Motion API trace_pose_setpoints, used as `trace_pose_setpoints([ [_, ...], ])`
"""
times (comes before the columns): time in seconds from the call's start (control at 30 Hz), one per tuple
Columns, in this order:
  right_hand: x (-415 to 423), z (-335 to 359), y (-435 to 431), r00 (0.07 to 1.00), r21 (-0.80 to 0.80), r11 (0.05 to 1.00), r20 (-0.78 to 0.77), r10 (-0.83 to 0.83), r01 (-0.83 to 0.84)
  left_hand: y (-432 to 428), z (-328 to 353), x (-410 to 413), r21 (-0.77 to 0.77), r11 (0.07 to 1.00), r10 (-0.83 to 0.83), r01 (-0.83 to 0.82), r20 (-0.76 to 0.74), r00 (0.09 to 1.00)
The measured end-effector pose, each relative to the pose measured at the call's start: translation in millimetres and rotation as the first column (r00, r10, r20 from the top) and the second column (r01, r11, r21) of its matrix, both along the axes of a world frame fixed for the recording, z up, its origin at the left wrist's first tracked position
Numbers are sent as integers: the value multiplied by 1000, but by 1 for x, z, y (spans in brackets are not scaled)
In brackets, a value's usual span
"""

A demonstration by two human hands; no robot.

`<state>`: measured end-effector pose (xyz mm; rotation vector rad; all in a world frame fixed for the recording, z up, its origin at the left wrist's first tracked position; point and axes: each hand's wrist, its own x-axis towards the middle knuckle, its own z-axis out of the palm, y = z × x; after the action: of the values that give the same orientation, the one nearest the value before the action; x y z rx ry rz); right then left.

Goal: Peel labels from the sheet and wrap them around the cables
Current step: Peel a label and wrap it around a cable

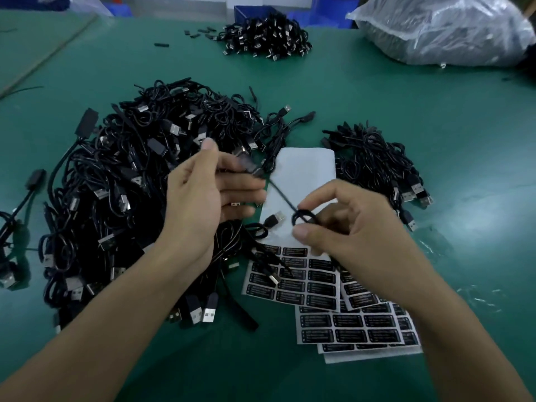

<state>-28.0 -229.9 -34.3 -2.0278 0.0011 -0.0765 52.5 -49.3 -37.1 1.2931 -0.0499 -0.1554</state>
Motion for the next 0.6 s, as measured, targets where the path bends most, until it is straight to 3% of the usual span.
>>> trace_pose_setpoints([
  [0.13,15,13,-29,960,-141,953,120,-254,270,0,-2,3,50,998,-26,30,-66,997],
  [0.27,44,24,-51,854,-366,771,220,-472,521,-5,-10,0,309,933,-196,184,8,981],
  [0.4,69,27,-59,806,-568,609,182,-563,553,-7,-17,-3,548,796,-350,258,69,934],
  [0.6,81,34,-66,794,-685,534,107,-598,495,-6,-21,0,539,807,-336,241,83,938],
])
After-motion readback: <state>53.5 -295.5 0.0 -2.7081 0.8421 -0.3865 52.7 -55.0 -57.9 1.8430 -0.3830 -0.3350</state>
